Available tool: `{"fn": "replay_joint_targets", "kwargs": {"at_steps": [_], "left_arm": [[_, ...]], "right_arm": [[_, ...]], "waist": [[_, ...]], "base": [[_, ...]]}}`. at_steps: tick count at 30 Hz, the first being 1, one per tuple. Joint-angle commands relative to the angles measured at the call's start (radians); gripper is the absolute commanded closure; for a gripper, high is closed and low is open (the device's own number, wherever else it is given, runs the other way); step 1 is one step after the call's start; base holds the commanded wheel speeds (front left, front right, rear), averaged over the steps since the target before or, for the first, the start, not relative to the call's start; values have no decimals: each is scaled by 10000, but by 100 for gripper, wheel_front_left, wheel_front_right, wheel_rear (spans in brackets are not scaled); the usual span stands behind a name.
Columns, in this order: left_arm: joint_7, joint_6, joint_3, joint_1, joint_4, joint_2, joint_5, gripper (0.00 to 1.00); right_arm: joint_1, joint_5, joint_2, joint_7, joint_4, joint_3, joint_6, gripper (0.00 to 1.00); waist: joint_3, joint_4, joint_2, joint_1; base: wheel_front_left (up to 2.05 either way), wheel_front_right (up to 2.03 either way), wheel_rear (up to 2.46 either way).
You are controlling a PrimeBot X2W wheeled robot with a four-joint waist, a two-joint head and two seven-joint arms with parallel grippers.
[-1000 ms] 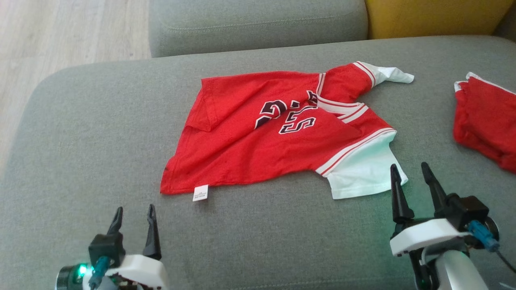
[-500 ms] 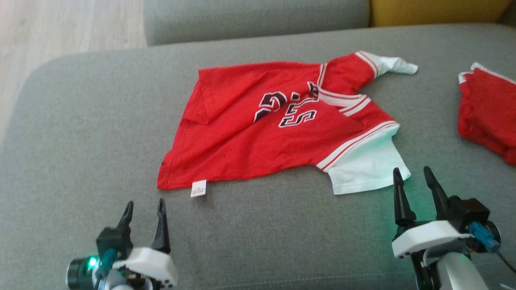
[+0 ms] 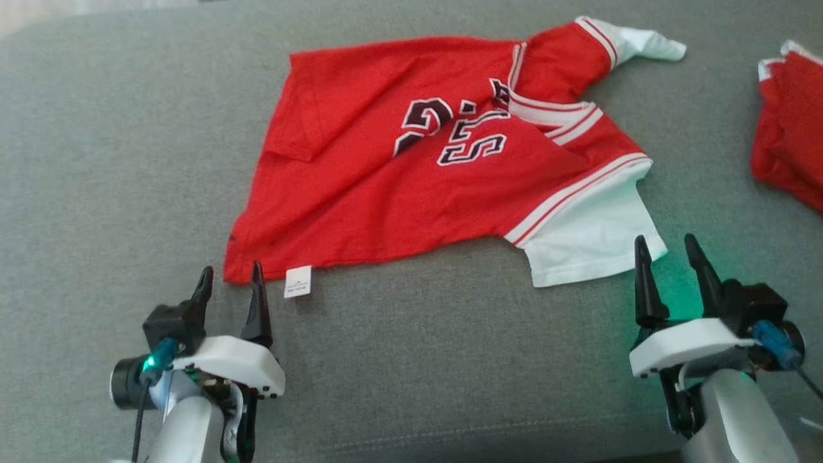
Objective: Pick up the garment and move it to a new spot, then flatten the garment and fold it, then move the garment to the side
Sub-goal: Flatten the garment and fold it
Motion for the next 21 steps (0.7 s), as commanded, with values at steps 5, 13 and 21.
{"fn": "replay_joint_targets", "kwargs": {"at_steps": [5,13,21], "left_arm": [[-53,-148,445,-535,503,114,-316,0],[-53,-340,335,-958,1189,114,-739,100],[-53,-391,-17,-1134,1075,114,-785,100]], "right_arm": [[-493,-83,-17,-109,-168,90,37,0],[-709,-128,-17,-109,30,-43,37,0],[-1063,-258,-16,73,1357,37,37,89]], "waist": [[432,-209,-1,0],[772,-195,-1,0],[902,-1,-1,0]], "base": [[0,0,0],[0,0,0],[0,0,0]]}}
